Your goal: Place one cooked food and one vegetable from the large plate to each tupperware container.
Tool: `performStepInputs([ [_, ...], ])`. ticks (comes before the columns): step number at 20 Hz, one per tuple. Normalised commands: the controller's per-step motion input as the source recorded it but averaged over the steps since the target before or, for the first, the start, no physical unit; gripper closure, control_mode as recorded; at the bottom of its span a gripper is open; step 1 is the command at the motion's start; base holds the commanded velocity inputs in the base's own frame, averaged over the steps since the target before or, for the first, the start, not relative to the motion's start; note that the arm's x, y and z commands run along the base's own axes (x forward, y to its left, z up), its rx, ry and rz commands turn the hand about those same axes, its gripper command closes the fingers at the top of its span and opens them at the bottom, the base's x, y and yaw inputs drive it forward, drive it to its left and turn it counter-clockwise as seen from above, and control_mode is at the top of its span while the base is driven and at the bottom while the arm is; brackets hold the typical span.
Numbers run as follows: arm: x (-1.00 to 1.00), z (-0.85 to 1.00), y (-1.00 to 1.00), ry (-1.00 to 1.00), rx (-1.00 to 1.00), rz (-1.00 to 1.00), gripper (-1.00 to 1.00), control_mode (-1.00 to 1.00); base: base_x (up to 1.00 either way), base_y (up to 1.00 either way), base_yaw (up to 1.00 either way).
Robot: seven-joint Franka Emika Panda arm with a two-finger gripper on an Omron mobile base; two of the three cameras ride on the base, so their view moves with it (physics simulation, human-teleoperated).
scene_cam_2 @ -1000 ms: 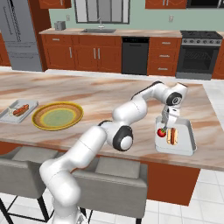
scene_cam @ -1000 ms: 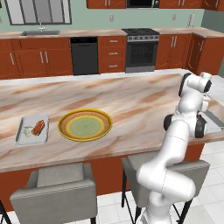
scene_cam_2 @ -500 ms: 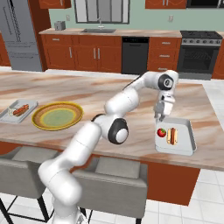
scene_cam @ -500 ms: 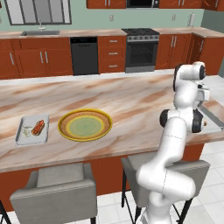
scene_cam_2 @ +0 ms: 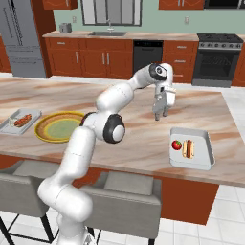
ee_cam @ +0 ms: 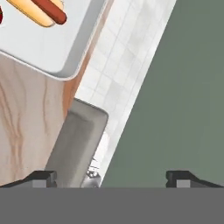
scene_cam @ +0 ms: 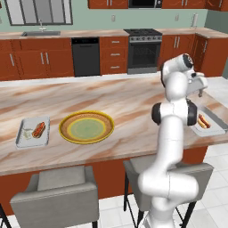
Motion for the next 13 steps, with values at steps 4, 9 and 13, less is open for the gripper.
performStepInputs([
  [4, -0.84, 0.00, 0.70, -0.05, -0.23, 0.31, -1.00, -1.00, 0.00, 0.00, 0.00],
  [9, -0.69, 0.00, 0.42, -0.12, -0.16, 0.10, -1.00, -1.00, 0.00, 0.00, 0.00],
  [13, -0.70, 0.00, 0.41, -0.22, -0.12, 0.10, -1.00, -1.00, 0.00, 0.00, 0.00],
])
